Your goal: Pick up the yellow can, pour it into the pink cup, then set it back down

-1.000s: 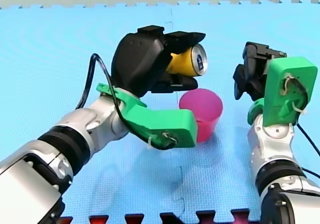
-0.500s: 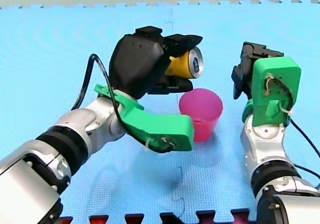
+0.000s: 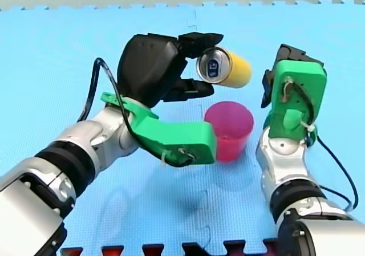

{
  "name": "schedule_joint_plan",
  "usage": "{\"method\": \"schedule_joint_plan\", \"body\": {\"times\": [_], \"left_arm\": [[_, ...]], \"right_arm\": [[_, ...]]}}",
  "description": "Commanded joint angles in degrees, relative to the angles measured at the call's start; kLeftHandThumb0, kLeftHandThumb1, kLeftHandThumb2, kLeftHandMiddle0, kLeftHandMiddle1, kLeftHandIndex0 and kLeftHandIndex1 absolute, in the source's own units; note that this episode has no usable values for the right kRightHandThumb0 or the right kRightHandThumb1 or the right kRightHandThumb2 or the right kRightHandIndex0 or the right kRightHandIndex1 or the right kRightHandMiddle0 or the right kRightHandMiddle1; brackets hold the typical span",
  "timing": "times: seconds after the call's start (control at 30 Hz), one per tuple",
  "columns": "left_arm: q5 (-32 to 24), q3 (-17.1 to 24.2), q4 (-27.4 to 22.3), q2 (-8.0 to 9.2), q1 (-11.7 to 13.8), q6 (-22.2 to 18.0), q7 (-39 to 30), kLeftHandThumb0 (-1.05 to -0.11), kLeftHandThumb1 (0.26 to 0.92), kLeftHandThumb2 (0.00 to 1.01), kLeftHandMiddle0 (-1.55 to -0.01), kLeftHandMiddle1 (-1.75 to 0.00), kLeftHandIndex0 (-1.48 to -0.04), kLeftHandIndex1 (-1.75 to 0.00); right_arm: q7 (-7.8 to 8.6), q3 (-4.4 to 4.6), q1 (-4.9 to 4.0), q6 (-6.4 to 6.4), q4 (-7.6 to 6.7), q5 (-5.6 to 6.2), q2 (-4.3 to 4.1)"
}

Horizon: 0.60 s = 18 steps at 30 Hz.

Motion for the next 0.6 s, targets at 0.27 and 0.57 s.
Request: {"method": "schedule_joint_plan", "body": {"times": [0.27,0.57], "left_arm": [[-9.01,8.81,-0.35,-0.73,2.29,-5.45,1.18,-0.392,0.890,0.00,-1.03,-0.74,-1.20,-0.01],[-12.83,13.12,-0.42,-0.79,3.14,-6.13,2.10,-0.393,0.847,0.01,-1.21,-0.42,-1.20,-0.01]], "right_arm": [[42.40,-1.48,0.50,11.87,1.09,4.81,-15.24],[39.13,2.79,1.03,9.67,0.77,-0.27,-16.89]]}}
